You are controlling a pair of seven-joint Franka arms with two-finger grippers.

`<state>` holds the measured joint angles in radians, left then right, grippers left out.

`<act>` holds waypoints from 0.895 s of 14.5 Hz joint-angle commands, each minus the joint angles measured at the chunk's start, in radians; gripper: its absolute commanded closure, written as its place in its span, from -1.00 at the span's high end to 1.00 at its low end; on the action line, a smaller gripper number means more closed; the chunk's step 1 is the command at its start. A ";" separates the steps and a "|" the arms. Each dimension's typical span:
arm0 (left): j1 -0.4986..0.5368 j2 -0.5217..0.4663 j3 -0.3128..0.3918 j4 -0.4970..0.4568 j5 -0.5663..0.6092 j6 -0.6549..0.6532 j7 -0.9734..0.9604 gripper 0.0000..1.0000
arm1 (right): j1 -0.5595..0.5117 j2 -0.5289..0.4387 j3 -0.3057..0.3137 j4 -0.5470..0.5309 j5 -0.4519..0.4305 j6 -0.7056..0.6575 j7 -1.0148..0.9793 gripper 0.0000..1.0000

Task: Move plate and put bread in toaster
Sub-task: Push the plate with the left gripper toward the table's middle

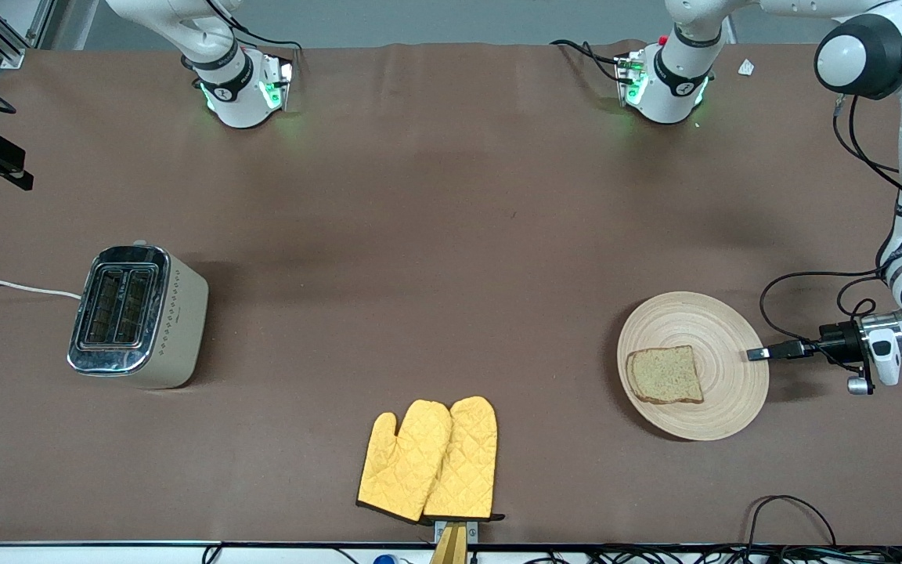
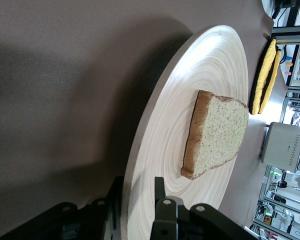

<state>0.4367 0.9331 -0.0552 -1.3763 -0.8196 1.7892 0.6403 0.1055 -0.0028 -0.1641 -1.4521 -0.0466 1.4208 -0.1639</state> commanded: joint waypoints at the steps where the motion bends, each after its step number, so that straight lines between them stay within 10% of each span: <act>1: 0.000 0.016 -0.003 0.020 -0.021 0.004 0.018 -0.51 | -0.001 -0.002 0.015 -0.001 0.001 -0.013 -0.006 1.00; 13: 0.026 -0.032 -0.084 0.022 -0.016 -0.013 0.056 -0.97 | 0.002 -0.002 0.014 0.001 -0.001 -0.029 -0.013 1.00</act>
<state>0.4510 0.9324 -0.0932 -1.3562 -0.8332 1.7765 0.6937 0.1134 -0.0023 -0.1518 -1.4521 -0.0462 1.3982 -0.1644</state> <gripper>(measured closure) 0.903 0.000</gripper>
